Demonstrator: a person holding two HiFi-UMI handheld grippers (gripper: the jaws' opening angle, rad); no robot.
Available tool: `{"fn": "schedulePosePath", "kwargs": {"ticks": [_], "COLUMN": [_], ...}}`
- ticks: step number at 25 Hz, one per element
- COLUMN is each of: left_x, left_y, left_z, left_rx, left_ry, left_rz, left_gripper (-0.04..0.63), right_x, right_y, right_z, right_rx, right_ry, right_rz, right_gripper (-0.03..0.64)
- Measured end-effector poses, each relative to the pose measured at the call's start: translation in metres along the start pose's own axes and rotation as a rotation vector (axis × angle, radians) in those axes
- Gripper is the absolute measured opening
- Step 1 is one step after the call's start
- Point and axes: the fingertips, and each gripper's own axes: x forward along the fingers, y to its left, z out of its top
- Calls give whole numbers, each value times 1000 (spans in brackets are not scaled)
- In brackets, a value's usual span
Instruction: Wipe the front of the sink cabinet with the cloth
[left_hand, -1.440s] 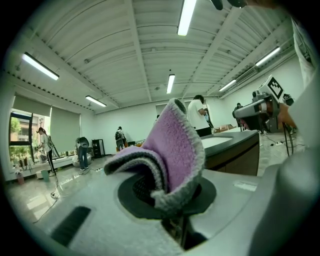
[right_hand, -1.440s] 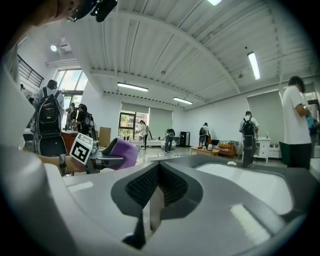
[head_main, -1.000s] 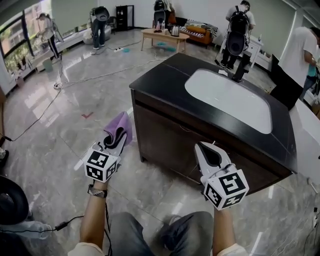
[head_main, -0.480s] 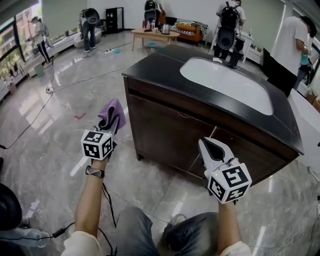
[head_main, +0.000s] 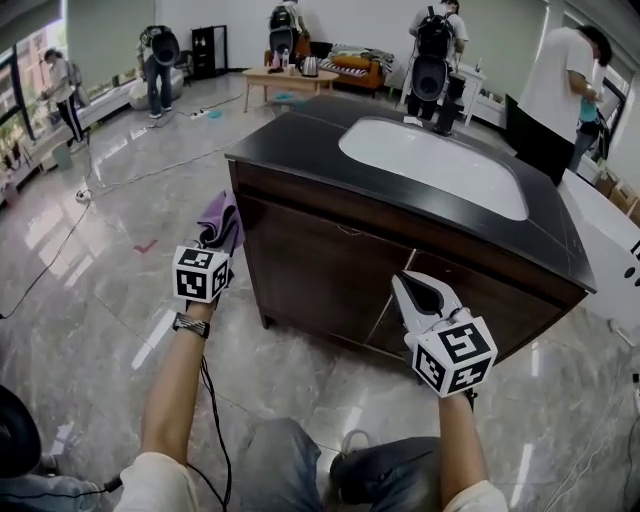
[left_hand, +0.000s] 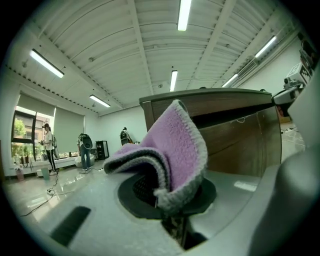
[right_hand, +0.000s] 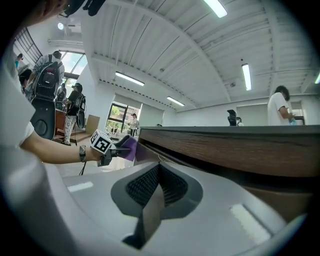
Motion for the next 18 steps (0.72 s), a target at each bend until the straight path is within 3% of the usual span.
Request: {"fn": "schedulePosePath", "kwargs": {"ticks": [5,18], "left_x": [10,20], "left_y": [-19,-83], "left_z": [0,20], "left_rx": [-22,22], "left_ry": [-15,-38], "left_rz": [-18,-95], "left_gripper": [52,51], "right_x": [-24,-91], "right_y": [-12,-35], "right_z": [-11,-25], "right_rx": [25,49], "right_ry": [18,34], "right_rz": [-54,-167], "right_gripper": [6,6]}}
